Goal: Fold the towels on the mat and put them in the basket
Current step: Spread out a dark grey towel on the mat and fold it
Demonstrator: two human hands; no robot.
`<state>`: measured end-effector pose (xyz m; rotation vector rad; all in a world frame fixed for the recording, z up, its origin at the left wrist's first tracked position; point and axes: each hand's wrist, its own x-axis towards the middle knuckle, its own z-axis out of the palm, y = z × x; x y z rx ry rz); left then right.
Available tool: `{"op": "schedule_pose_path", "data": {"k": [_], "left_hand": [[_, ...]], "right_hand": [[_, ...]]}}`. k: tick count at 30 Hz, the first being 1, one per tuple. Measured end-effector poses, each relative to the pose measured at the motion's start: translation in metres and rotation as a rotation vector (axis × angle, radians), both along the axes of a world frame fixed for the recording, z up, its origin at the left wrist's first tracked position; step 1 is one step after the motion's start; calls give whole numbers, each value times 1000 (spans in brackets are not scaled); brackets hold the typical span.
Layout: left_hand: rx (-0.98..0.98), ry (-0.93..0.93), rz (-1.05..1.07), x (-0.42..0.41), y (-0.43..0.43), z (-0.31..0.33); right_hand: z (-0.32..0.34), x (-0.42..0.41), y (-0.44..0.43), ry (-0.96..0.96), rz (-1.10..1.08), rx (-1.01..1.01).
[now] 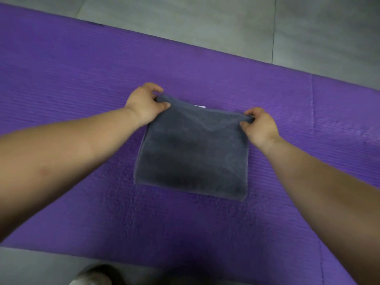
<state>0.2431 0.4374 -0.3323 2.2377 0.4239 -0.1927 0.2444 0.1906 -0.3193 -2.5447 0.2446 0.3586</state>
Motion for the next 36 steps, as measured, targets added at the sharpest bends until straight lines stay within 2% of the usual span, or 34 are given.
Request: {"op": "schedule_pose_path", "data": {"k": [6,8,9,11,13,14,16,18,20,22,25,29,33,36], "left_hand": [[106,-11,20,-26,5,-18],[240,-155,-21,-41,13,-17],[332,-272,-112,-50,19,-15],[485,-512,-457,-71,33,-14],[552,-589,-808,-100,46,-21],[571,-557,-929,-114,50,-26],[638,-470,-1036,-129,58,-36],[692,-380,-1034,-126,59,-38],[691,-326,-992,-114,54,-31],[690,-330,-976,-106,49,-23],[696,-307,-975,-104,46,-16],[645,-315,-985,-107,46,-6],[448,-310,-928,-137,48,-7],[287,-295,-751,-163,44,-12]], "right_hand": [[-14,-3,1,-84,21,-33],[-16,-10,-3,-167,39,-95],[-16,-15,-6,-237,72,-118],[-14,-28,-17,-455,270,-151],[-14,-46,-35,-599,618,-205],[-15,-58,-45,-579,797,-237],[-17,-84,-56,-454,1046,-327],[-21,-100,-61,-364,1129,-436],[-25,-99,-59,-265,1128,-512],[-28,-91,-54,-252,1092,-509],[-23,-83,-45,-350,1068,-430],[-15,-92,-41,-346,907,-272],[-11,-124,-45,-311,742,-55],[-11,-143,-41,-276,590,18]]}}
